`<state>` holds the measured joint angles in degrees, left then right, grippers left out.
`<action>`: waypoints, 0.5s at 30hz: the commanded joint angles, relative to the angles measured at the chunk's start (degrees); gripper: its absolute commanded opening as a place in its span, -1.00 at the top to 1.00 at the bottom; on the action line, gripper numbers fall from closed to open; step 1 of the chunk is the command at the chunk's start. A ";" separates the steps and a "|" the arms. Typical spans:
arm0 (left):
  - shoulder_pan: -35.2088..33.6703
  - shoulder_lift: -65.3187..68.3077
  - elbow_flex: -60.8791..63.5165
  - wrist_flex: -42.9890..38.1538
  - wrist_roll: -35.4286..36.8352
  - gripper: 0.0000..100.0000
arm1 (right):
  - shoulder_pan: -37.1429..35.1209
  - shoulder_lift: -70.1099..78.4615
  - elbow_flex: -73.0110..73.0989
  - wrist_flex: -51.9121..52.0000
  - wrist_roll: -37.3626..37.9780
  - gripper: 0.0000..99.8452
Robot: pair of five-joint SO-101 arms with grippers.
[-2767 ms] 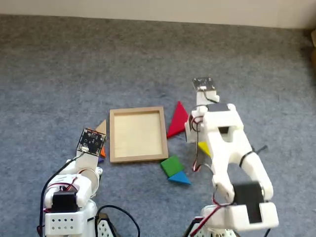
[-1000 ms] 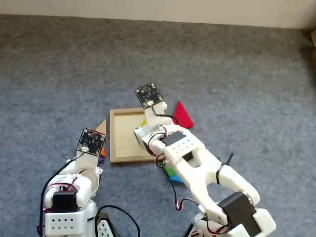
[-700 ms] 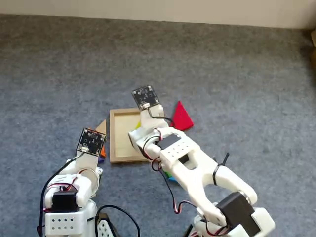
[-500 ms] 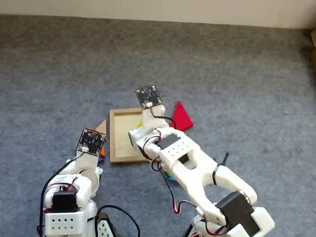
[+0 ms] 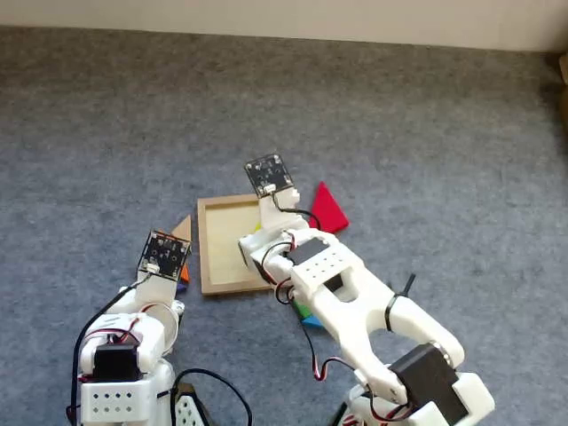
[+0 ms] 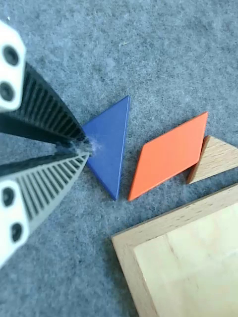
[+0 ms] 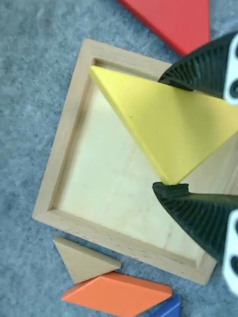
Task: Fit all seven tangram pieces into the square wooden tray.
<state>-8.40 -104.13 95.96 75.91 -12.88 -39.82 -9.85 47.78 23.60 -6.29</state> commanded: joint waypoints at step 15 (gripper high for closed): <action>-0.57 -0.22 1.19 0.26 0.26 0.98 | 0.57 -1.27 -2.77 0.31 1.14 0.35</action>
<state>-8.40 -104.13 95.96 75.91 -12.88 -39.82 -9.85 47.78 23.60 -5.76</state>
